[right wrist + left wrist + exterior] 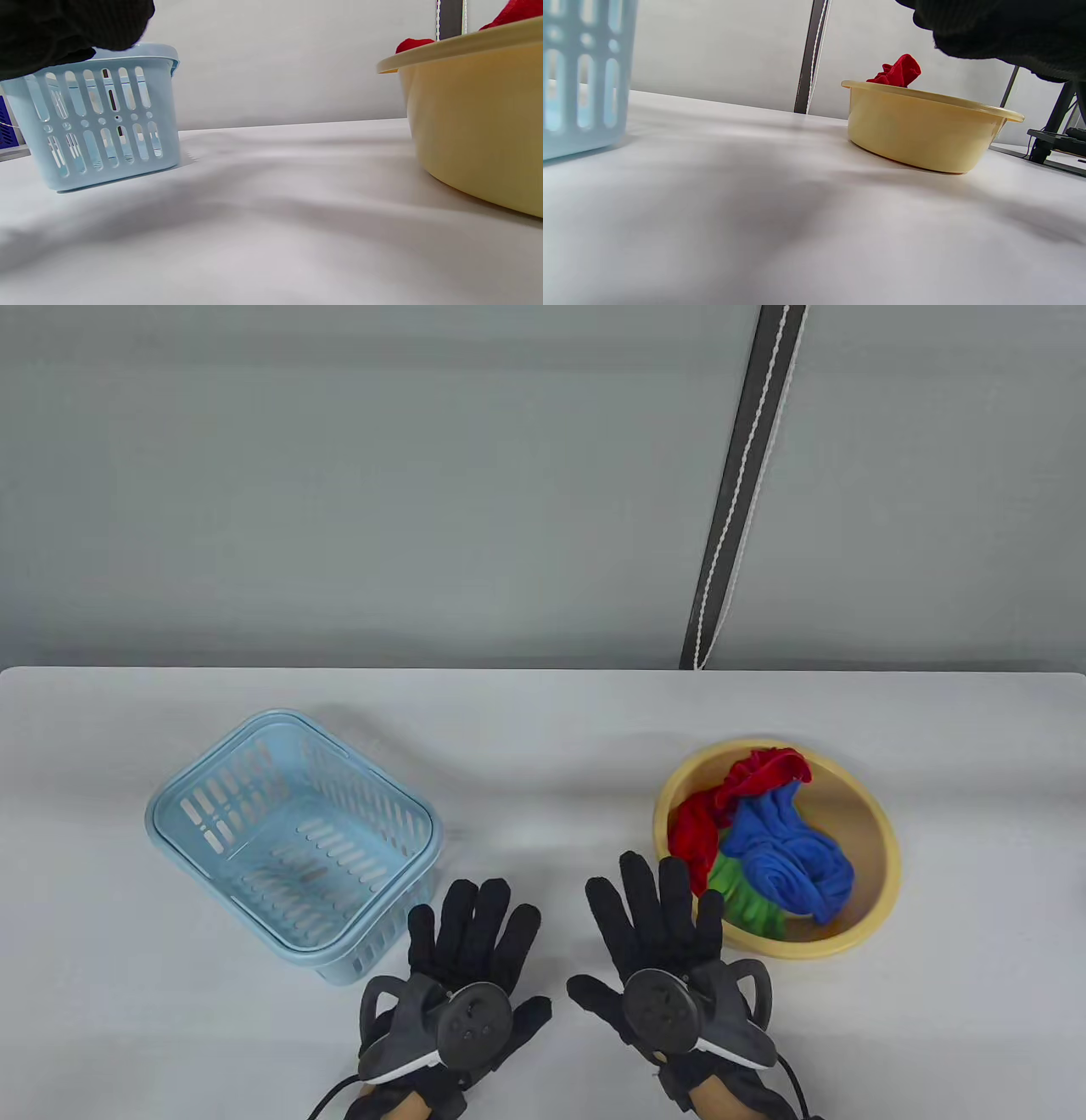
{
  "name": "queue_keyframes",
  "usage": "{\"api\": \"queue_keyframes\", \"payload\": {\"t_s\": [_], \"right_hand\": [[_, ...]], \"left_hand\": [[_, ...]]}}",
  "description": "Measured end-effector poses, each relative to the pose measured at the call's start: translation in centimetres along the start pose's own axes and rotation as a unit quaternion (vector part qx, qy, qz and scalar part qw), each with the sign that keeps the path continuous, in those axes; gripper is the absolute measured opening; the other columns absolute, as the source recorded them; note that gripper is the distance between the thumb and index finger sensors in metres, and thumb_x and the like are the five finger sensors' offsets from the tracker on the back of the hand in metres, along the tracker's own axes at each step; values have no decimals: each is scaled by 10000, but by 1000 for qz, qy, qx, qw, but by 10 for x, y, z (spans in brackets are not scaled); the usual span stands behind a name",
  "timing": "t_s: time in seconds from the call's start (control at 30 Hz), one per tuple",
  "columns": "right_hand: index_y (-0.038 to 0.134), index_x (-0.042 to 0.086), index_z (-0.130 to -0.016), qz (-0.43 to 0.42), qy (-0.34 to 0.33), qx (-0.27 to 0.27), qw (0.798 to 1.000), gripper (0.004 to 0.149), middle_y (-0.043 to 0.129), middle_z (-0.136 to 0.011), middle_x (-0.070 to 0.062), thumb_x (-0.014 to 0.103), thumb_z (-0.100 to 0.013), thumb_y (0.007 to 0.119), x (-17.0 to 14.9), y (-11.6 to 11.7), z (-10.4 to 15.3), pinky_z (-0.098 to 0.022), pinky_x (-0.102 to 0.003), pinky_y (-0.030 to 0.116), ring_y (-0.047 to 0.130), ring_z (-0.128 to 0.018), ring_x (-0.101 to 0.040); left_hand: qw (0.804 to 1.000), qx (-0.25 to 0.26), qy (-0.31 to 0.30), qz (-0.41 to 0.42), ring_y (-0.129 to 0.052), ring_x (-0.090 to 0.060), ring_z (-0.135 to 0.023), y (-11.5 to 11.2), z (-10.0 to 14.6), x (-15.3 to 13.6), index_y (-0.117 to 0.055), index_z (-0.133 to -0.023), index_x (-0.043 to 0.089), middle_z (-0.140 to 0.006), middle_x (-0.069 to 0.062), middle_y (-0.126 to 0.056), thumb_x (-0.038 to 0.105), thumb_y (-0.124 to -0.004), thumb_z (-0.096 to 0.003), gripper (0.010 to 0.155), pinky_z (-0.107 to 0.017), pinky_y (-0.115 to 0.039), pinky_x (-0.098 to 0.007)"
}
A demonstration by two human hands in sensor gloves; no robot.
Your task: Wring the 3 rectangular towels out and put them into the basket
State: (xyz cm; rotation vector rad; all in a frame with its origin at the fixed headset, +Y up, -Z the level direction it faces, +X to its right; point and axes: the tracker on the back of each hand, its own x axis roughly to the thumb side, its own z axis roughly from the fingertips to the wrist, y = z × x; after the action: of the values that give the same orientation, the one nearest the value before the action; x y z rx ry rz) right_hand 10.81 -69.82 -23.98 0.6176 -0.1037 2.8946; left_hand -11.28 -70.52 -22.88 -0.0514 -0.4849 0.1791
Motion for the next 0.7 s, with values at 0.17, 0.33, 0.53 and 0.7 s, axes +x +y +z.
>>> {"api": "queue_keyframes", "payload": {"t_s": [0.17,0.33,0.53,0.7], "right_hand": [[16,256,-1136,2,0,1,1000,1005,23,-1195,-197,642,-538,726,0,0,0,-665,-812,163,12,-1071,-539],[19,254,-1136,3,-1,2,1000,1003,29,-1195,-203,639,-539,727,1,1,1,-665,-812,168,18,-1072,-541],[20,248,-1137,10,3,13,1000,1004,38,-1198,-207,633,-540,730,3,4,1,-665,-813,170,25,-1073,-542],[73,242,-1161,-1,39,0,999,986,122,-1223,-235,612,-545,749,2,-10,-5,-685,-824,236,108,-1098,-560]], "left_hand": [[1000,1,2,0,-48,-506,-1079,0,0,-1,-12,-1142,276,-1206,-151,24,705,-580,-540,933,-696,-162,-738],[1000,11,1,3,-50,-506,-1080,1,1,-2,-12,-1143,274,-1206,-155,22,704,-580,-540,933,-695,-162,-739],[1000,14,3,3,-50,-508,-1079,1,1,-3,-13,-1142,275,-1205,-157,24,703,-581,-540,932,-694,-161,-741],[1000,14,5,5,-55,-508,-1081,2,1,-4,-15,-1143,272,-1206,-159,19,703,-581,-541,932,-695,-164,-741]]}}
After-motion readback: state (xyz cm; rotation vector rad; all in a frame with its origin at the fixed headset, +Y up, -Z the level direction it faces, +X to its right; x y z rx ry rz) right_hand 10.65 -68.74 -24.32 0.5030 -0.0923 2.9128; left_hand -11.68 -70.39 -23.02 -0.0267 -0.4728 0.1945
